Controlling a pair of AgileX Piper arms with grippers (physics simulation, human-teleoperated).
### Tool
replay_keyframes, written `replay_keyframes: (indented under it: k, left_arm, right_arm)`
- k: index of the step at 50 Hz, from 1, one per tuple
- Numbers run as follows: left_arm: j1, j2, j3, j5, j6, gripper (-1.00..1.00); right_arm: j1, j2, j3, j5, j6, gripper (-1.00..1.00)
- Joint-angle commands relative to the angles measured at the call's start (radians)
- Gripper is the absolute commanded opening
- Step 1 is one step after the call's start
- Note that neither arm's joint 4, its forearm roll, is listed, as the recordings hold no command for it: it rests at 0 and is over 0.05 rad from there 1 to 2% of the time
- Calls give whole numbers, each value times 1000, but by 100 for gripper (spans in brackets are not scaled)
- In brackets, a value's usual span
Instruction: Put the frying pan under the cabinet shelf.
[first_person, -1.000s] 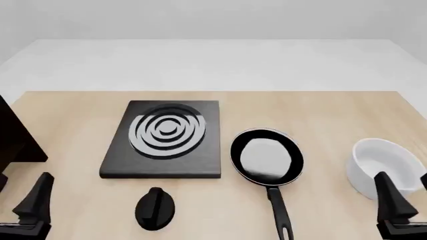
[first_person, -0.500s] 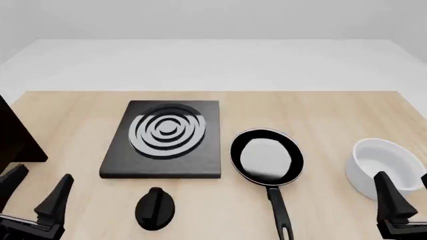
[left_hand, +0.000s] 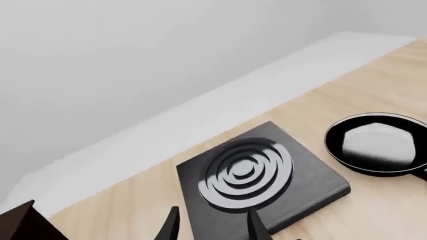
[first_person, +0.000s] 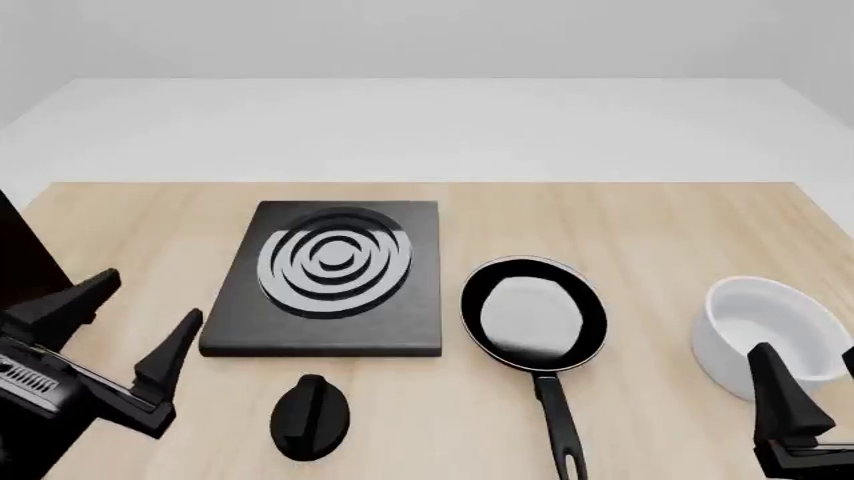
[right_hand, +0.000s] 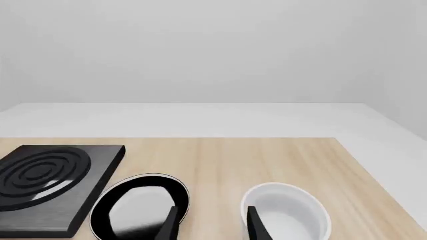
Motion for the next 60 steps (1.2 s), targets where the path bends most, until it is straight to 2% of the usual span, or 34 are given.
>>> replay_keyframes:
  k: [1, 5, 12, 13, 17, 29, 38, 48, 60]
  left_arm:
    - [-109, 197, -44, -151, 136, 100]
    - [-146, 304, -55, -226, 212, 100]
    - [-222, 410, -65, -303, 272, 100]
    - [-236, 441, -64, -330, 303, 100]
    - [-276, 491, -84, -346, 336, 100]
    - [-387, 678, -91, -500, 509, 100]
    - [-423, 716, -116, -504, 581, 100]
    - [-459, 825, -115, -594, 696, 100]
    - [-506, 928, -144, -626, 756, 100]
  right_arm:
    - [0, 0, 0, 0, 0, 100]
    - [0, 0, 0, 0, 0, 100]
    - [0, 0, 0, 0, 0, 100]
    - [0, 0, 0, 0, 0, 100]
    - [0, 0, 0, 0, 0, 100]
    - [0, 0, 0, 0, 0, 100]
    - [0, 0, 0, 0, 0, 100]
    - [0, 0, 0, 0, 0, 100]
    - [0, 0, 0, 0, 0, 100]
